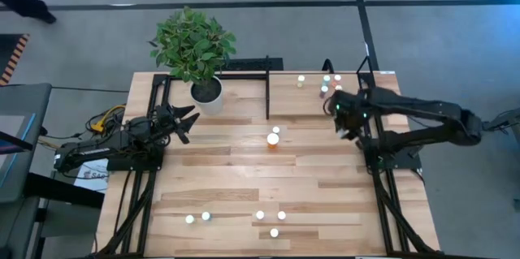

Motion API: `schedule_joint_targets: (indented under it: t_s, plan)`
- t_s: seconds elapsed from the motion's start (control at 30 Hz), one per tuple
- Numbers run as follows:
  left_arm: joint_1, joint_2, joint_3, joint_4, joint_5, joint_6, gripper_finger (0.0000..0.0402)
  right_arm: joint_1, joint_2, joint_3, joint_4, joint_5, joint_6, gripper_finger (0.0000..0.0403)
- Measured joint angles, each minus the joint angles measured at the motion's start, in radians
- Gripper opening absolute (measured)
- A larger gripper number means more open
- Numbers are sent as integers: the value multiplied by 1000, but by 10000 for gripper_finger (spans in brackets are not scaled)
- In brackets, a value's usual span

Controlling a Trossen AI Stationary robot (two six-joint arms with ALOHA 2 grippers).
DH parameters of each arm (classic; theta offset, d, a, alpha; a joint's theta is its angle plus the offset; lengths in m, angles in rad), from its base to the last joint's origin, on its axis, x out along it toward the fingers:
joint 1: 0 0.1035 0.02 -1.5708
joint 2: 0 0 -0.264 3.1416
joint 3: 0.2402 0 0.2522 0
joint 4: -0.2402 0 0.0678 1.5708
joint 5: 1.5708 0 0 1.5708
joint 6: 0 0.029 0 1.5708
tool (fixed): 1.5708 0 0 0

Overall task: Pick and place medicine bottles onto shelf by color
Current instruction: Put the right yellow pill bottle on the shelf

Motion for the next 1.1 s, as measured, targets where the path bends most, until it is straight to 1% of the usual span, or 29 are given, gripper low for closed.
schedule_joint_targets:
  t_s: [0.1,0.23,0.47,0.6,0.73,0.9,1.1]
  plan:
    - [0,0,0,0,0,0,181,-66,40,58,-60,35,-25,135]
    - [0,0,0,0,0,0,181,-127,93,113,-126,92,-33,135]
    - [0,0,0,0,0,0,181,-238,123,129,-123,152,-41,134]
    - [0,0,0,0,0,0,181,-315,123,129,-115,154,-97,130]
    - [0,0,0,0,0,0,181,-389,127,129,-68,154,-180,129]
    - [0,0,0,0,0,0,181,-462,177,129,-23,150,-266,130]
    - [0,0,0,0,0,0,181,-551,258,129,32,74,-381,130]
